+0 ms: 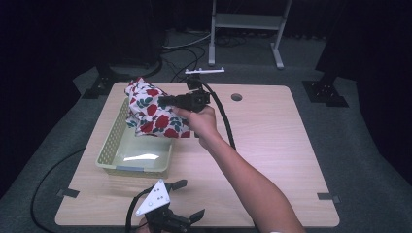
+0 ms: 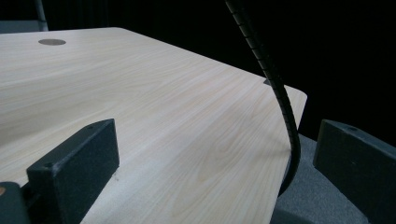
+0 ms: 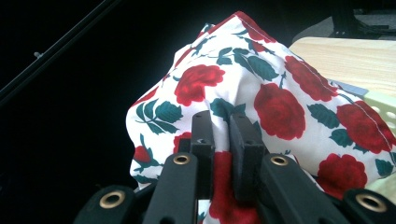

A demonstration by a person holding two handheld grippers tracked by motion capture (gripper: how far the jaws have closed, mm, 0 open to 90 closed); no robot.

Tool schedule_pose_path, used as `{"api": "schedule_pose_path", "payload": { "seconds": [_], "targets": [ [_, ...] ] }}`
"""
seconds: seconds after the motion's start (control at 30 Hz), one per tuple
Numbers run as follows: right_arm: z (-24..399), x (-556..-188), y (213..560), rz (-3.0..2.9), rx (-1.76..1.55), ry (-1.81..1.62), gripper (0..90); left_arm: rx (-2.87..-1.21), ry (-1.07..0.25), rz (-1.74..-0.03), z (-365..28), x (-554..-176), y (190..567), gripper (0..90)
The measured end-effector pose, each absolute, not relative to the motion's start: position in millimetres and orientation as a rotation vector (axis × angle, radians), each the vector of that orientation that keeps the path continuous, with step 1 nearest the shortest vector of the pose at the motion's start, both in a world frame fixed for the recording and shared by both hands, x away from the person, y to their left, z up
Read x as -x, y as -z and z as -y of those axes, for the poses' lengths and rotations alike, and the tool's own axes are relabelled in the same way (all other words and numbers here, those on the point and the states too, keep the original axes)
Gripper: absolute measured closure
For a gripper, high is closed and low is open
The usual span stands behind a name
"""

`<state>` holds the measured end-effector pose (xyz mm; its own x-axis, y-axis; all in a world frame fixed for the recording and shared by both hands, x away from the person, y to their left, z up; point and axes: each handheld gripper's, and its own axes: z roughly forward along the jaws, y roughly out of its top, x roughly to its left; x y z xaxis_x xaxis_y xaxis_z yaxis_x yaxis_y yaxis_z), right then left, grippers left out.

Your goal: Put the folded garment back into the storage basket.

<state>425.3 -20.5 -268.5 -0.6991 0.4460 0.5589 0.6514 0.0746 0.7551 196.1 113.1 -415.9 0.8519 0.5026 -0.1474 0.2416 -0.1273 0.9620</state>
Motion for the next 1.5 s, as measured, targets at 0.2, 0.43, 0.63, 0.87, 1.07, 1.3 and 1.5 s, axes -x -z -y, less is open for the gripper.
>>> {"api": "schedule_pose_path", "payload": {
  "seconds": [0.2, 0.43, 0.63, 0.87, 1.07, 1.3, 1.5],
  "targets": [
    [10.2, -427.2, 268.8, 2.156, 1.110, 1.679, 81.3, -1.716, -0.246, -0.578, -113.2, -196.2, 416.0, 0.0],
    [0.2, -429.2, 267.9, 2.164, 1.094, 1.671, 81.3, -1.714, -0.245, -0.578, -113.5, -196.3, 415.8, 0.0],
    [-6.0, -431.6, 267.8, 2.163, 1.092, 1.675, 81.3, -1.715, -0.245, -0.578, -113.4, -196.3, 415.8, 0.0],
    [-13.6, -434.7, 273.4, 2.157, 1.093, 1.664, 81.3, -1.716, -0.247, -0.576, -113.7, -196.4, 415.9, 0.0],
    [-20.8, -437.5, 280.2, 2.156, 1.098, 1.637, 81.3, -1.711, -0.245, -0.585, -114.1, -196.8, 416.2, 0.0],
    [-29.0, -440.6, 288.5, 2.147, 1.099, 1.627, 81.3, -1.712, -0.246, -0.582, -114.1, -196.5, 416.2, 0.0],
    [-35.4, -443.4, 297.8, 2.134, 1.109, 1.616, 81.3, -1.714, -0.248, -0.582, -114.8, -196.7, 416.0, 0.0]
  ]
}}
